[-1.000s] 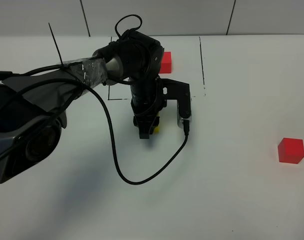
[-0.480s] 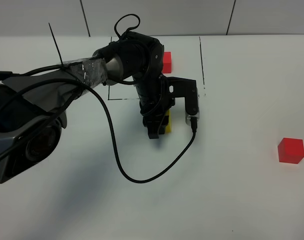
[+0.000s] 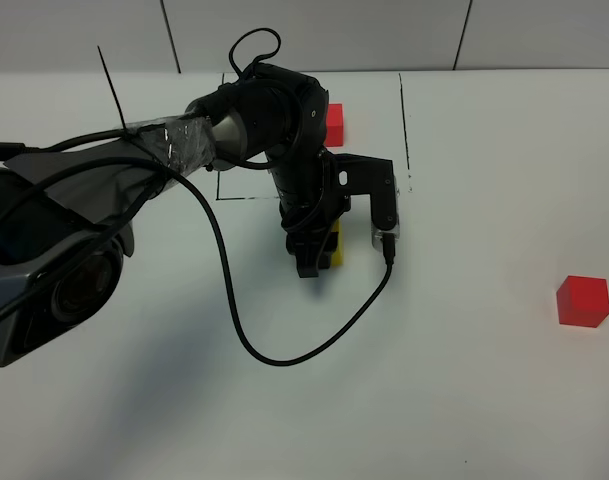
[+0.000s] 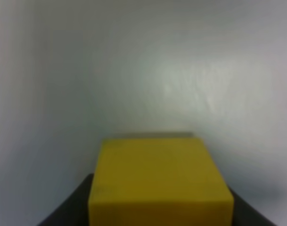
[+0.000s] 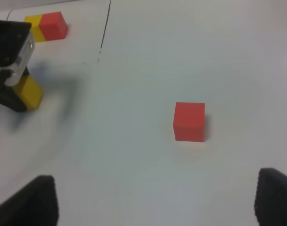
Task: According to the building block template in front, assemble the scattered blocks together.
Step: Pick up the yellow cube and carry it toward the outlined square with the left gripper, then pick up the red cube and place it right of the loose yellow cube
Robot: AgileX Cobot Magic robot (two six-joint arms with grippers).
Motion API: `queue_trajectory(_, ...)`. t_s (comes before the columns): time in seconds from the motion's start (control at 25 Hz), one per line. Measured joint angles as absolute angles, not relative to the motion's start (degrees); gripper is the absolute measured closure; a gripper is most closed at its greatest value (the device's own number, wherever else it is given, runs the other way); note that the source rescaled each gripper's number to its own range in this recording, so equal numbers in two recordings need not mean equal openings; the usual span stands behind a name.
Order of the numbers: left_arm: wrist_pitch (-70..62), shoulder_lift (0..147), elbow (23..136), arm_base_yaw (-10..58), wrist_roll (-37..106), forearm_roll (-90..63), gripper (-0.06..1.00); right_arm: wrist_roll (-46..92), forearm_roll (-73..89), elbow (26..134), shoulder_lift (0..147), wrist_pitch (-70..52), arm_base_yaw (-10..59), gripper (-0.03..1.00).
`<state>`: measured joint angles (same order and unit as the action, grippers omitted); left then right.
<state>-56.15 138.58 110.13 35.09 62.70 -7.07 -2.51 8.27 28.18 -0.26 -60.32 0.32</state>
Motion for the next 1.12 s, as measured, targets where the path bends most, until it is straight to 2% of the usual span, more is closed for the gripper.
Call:
queue_trajectory(0.12, -56.1, 138.6, 110.1, 35.1, 62.7, -7.1, 0.59, -2.5, 8.3, 28.2, -0.3, -60.3, 0.3, 0.21)
queue_trajectory(0.24, -56.1, 138.6, 110.1, 35.1, 62.7, -6.6, 0.28, -2.5, 8.3, 28.2, -0.3, -60.3, 0.3, 0.21)
queue_trajectory(0.32, -56.1, 138.2, 110.1, 35.1, 62.3, -5.9, 0.12, -2.5, 8.3, 28.2, -0.3, -60.3, 0.3, 0.21)
queue_trajectory(0.4, -56.1, 137.3, 110.1, 35.1, 60.8, -5.5, 0.01, -2.5, 8.3, 28.2, -0.3, -60.3, 0.3, 0.21)
queue_trajectory(0.52, -56.2, 134.6, 110.1, 35.1, 57.5, -5.4, -0.05, -2.5, 8.3, 28.2, -0.3, -60.3, 0.3, 0.21)
queue_trajectory(0.8, -56.9, 128.0, 110.1, 33.3, 48.6, -4.2, -0.06, -2.5, 8.3, 28.2, -0.3, -60.3, 0.3, 0.21)
queue_trajectory(1.12, -58.1, 124.4, 110.1, 22.2, 35.5, -4.2, -0.06, -2.5, 8.3, 28.2, -0.3, -60.3, 0.3, 0.21)
